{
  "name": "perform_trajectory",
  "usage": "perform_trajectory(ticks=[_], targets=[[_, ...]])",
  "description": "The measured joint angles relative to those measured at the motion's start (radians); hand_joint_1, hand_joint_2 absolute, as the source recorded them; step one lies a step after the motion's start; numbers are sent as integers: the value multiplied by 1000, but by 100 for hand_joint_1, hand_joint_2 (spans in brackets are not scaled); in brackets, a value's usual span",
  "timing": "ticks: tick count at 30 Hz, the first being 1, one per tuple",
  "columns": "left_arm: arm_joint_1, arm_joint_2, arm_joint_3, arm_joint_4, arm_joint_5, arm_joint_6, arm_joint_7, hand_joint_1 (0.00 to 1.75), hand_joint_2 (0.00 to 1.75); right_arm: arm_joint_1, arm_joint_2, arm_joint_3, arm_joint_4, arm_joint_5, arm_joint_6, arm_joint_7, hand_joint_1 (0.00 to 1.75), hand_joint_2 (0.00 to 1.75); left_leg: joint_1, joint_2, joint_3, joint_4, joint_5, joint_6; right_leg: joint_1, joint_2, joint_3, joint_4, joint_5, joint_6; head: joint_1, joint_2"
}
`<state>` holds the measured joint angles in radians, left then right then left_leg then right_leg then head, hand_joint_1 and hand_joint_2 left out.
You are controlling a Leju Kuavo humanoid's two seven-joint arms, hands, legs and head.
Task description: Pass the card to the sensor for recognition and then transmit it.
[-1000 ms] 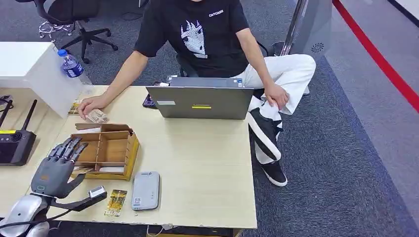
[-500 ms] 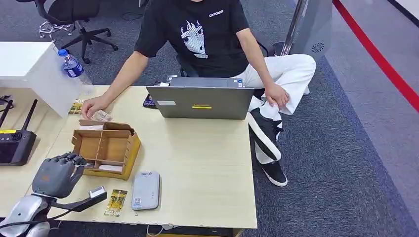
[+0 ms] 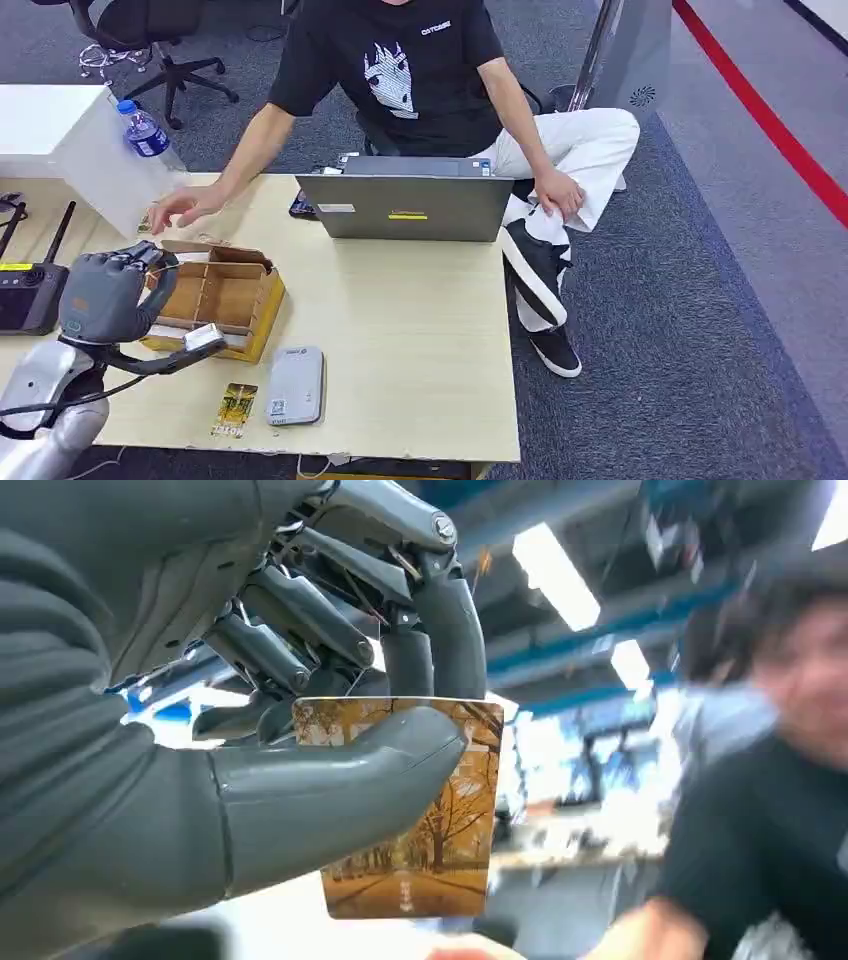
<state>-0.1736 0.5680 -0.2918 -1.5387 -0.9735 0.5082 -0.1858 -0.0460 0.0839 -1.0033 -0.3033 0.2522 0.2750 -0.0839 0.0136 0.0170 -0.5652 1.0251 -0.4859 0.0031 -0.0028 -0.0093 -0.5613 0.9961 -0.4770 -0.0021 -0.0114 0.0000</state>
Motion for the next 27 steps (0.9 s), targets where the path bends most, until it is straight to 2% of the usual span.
perform_trajectory(ticks=[4, 6, 9, 20, 24, 25, 26, 27], targets=[[-74, 0, -11, -55, -11, -26, 12, 175, 175, -5, 0, 2, 0, 0, -3, 0, 0, 175, 0, 1, 0, 0, 0, 0, 0, 1, 0, 0, 1, 0, 0, 0], [-145, -2, -34, -78, -23, -65, 32, 175, 175, -5, 0, 8, 0, 0, -3, 0, 0, 175, 1, 0, -3, 1, 3, 0, 1, 0, -2, 0, 2, 0, -2, 0], [-225, -3, -50, -96, -26, -89, 50, 175, 175, -14, 0, 16, 0, 0, -3, 3, 0, 175, 0, 1, -3, 0, 3, 0, 0, 0, -2, 0, 3, 0, 0, 0], [-264, -7, -77, -98, -28, -81, 55, 175, 175, -17, 0, 19, 0, -7, -4, 3, 0, 175, 0, 1, -3, 0, 3, -1, 0, 1, -3, 0, 4, 0, 0, 0], [-261, -8, -85, -98, -55, -58, 62, 171, 175, -17, 0, 19, 0, -11, -6, 5, 0, 175, 0, 1, -3, 0, 3, -1, 0, 1, -3, 0, 4, 0, 0, 0], [-259, -7, -89, -98, -62, -52, 64, 152, 175, -17, 0, 20, 0, -13, -6, 6, 0, 175, 0, 1, -3, 0, 3, -1, 0, 1, -3, 0, 4, 0, 0, 0], [-258, -7, -90, -98, -63, -48, 65, 117, 175, -17, 0, 20, 0, -13, -6, 6, 0, 175, 0, 1, -3, 0, 3, -1, 0, 1, -3, 0, 4, 0, 0, 0], [-255, -7, -91, -98, -66, -45, 68, 56, 175, -17, 0, 20, 0, -14, -6, 6, 0, 175, 0, 1, -3, 0, 3, -1, 0, 1, -3, 0, 4, 0, 0, 0]])
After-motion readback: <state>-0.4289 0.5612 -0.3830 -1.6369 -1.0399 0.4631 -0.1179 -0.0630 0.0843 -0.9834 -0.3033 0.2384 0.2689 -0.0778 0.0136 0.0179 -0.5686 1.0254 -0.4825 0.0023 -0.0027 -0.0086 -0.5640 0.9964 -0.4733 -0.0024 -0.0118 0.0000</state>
